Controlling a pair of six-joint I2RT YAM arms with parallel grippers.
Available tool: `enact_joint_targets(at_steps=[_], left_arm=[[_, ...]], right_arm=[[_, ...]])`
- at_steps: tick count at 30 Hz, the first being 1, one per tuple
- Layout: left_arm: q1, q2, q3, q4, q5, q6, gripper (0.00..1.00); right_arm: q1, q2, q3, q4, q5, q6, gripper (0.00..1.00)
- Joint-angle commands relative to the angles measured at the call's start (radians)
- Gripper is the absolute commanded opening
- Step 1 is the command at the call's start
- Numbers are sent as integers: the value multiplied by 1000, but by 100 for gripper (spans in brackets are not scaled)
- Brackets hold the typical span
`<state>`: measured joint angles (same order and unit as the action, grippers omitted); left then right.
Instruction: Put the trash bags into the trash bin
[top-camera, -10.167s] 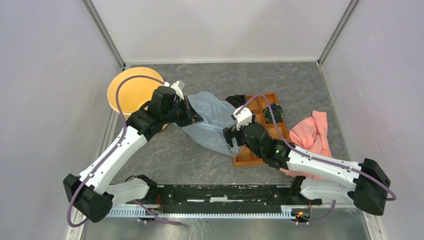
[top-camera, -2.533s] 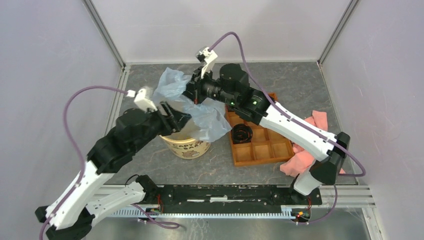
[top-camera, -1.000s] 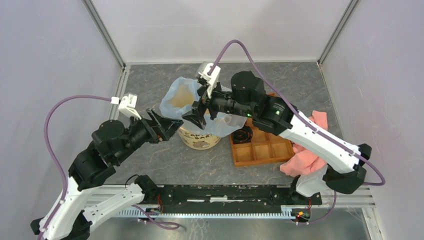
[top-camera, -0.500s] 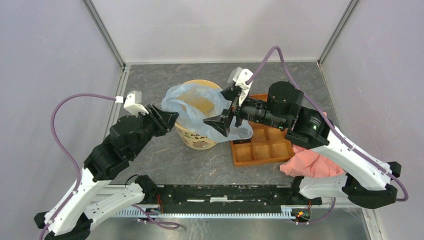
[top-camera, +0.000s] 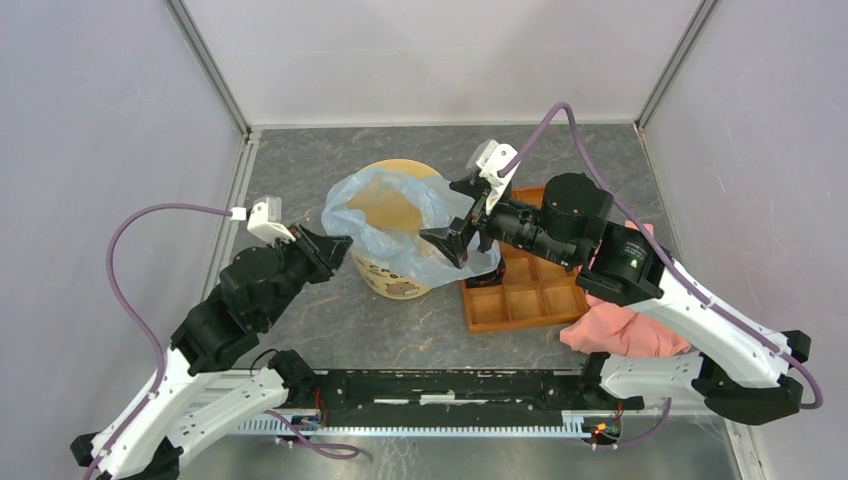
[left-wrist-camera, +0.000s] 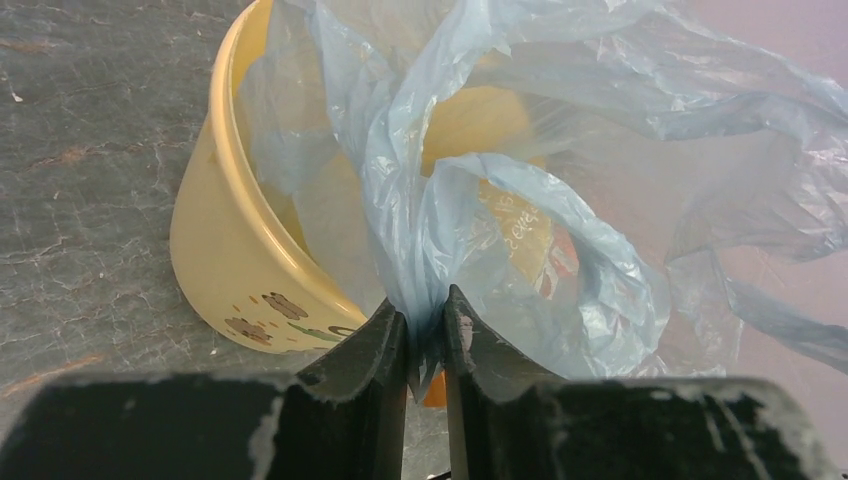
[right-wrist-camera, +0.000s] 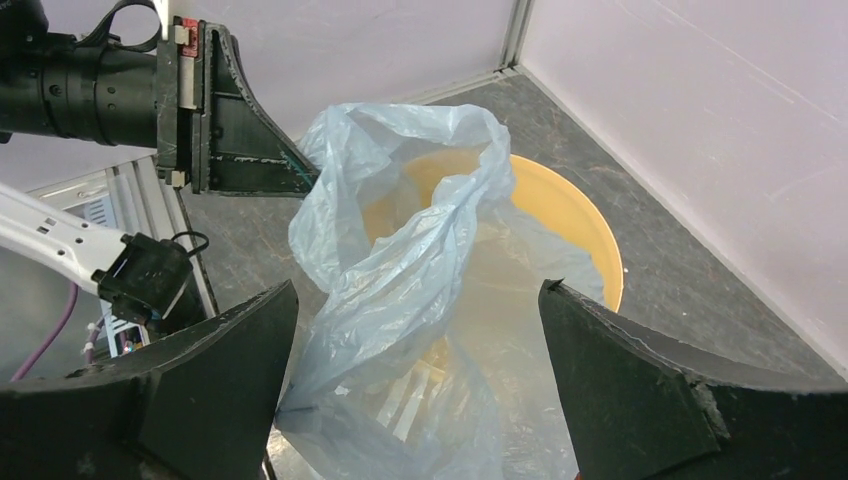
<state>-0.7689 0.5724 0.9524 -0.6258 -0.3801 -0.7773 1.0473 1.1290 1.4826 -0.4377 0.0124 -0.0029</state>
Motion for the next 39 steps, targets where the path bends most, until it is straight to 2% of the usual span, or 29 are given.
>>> enact_joint_targets(at_steps=[1,4,7,16,19,23,28,32,39], left_arm=[[2,-25,6,0,-16,-14,24],[2,-44,9,-5,-19,-22,23],[2,-50,14,-12,-20,-21,23],[2,-51,18,-33,-24,-19,23],[2,-62,11,-42,-27,-22,23],[2,-79,10,-56,-37,-25,23],[2,-102,11,-90,-41,-37,25],[1,-127,43,-155,-21,-54,36],[2,-136,165,-311,41,-59,62]], right_arm=[[3,-9,13,70,-10,-73,98],[6,-11,-36,77,18,-162,98],[7,16,-24,63,100,-172,95],[7,98,30,123,124,-53,43],[-1,145,68,134,116,0,31],[-27,210,107,177,23,104,20],[-115,305,122,256,-129,233,12],[-162,367,137,302,-224,307,9],[-220,409,100,428,-292,429,8]])
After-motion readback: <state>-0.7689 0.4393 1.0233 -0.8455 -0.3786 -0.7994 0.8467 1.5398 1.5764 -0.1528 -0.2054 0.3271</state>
